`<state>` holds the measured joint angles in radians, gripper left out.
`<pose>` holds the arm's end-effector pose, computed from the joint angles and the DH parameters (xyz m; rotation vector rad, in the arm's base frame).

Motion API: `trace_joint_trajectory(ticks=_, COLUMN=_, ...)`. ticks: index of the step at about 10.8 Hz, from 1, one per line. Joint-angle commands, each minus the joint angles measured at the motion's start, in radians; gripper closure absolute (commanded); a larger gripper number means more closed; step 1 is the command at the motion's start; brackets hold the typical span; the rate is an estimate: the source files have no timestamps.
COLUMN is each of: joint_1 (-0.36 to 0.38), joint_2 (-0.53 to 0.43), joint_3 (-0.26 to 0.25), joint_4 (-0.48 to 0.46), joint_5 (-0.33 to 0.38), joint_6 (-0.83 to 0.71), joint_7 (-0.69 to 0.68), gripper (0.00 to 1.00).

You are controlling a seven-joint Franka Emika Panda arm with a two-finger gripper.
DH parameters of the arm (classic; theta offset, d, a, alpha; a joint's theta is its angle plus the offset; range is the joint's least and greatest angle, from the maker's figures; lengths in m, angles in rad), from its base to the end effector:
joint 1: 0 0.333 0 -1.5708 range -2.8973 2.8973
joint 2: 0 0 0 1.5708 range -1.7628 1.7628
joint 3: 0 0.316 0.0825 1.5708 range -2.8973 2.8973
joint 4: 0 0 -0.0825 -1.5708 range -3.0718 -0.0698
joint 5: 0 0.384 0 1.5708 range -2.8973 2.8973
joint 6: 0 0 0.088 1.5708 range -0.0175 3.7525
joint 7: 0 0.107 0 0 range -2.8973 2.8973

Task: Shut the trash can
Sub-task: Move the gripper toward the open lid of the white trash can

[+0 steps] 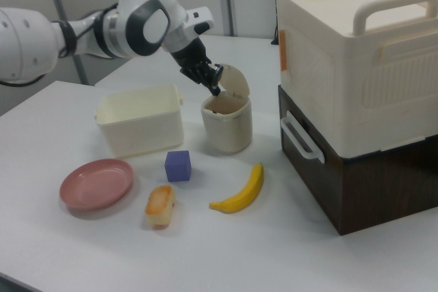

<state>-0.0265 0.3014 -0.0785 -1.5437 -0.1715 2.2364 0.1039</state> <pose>0.6831 -0.0703 0.5214 2.9043 -0.1765 0.5770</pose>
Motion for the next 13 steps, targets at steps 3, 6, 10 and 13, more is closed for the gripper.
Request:
trace_joint_trajectory(ticks=3, joint_1=0.019, joint_2=0.116, joint_3=-0.007, joint_4=0.146, joint_5=-0.023, joint_6=0.225, joint_7=0.224, gripper=1.00)
trace_joint_trajectory(ticks=6, joint_1=0.016, joint_2=0.128, joint_3=0.006, joint_4=0.143, joint_5=-0.020, joint_6=0.334, joint_7=0.226, gripper=1.00)
trace_joint_trajectory(ticks=10, joint_1=0.010, joint_2=0.192, joint_3=0.006, joint_4=0.157, joint_5=-0.017, joint_6=0.518, joint_7=0.267, gripper=1.00)
trace_joint_trajectory(ticks=13, joint_1=-0.007, joint_2=0.220, joint_3=0.009, joint_4=0.203, joint_5=-0.014, joint_6=0.532, joint_7=0.270, gripper=1.00)
